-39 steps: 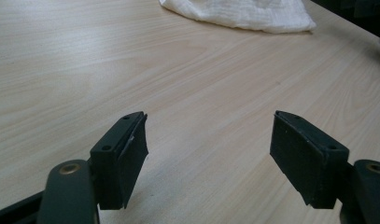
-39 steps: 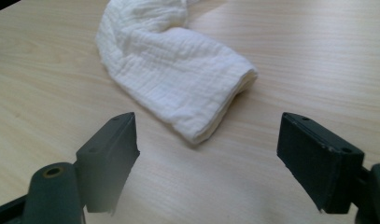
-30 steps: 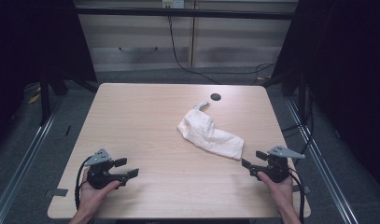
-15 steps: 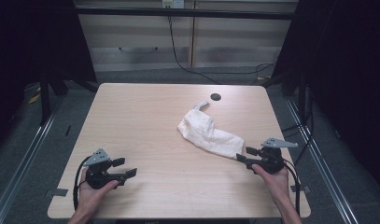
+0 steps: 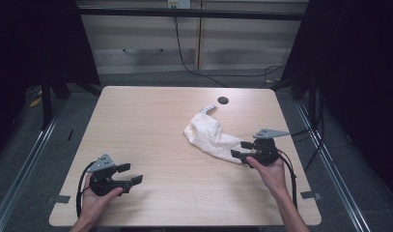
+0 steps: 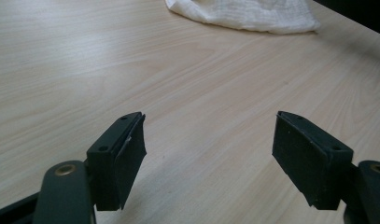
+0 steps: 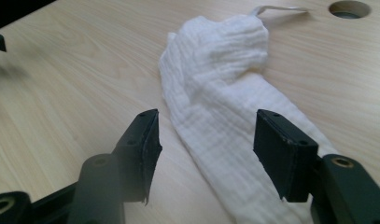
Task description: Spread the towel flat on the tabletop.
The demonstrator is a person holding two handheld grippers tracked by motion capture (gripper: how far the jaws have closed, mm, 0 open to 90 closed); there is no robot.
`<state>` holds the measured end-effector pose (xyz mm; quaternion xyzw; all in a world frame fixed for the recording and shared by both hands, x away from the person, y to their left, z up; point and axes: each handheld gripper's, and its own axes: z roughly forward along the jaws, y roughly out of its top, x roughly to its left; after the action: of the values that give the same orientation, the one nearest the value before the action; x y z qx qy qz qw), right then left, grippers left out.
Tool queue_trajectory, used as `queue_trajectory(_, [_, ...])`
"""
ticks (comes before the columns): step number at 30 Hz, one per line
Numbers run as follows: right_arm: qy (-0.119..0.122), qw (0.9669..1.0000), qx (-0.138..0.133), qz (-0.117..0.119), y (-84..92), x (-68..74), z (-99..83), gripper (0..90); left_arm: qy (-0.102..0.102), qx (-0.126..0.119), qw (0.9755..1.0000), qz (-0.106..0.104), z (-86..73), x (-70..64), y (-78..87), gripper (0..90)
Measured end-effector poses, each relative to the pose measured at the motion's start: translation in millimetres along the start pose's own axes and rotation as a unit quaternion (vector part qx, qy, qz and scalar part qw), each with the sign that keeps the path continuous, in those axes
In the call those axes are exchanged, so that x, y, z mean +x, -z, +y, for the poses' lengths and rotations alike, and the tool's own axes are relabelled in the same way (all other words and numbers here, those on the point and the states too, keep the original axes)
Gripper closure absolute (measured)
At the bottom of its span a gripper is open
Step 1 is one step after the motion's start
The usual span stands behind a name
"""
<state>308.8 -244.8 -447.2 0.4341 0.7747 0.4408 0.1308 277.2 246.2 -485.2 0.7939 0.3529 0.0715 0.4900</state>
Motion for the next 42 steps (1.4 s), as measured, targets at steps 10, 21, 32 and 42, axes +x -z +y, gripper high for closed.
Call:
queue_trajectory(10, [-0.004,0.9994,0.028,0.021,-35.3,-19.8,30.7,40.4,-0.007,0.001,0.9999,-0.008,0.9,-1.6,-1.8,15.8])
queue_trajectory(21, [-0.007,0.9972,0.067,0.032,-67.7,-34.2,48.4,34.9,0.003,-0.005,1.0000,-0.008,0.8,0.6,0.9,15.9])
queue_trajectory(32, [-0.006,0.9940,0.106,0.023,-102.8,-27.2,30.6,35.2,0.000,-0.007,1.0000,0.000,1.0,1.4,2.8,15.9])
queue_trajectory(42, [0.012,0.9906,0.136,0.011,-108.5,-21.9,23.4,71.7,0.001,-0.005,1.0000,0.003,0.4,2.2,2.8,15.9])
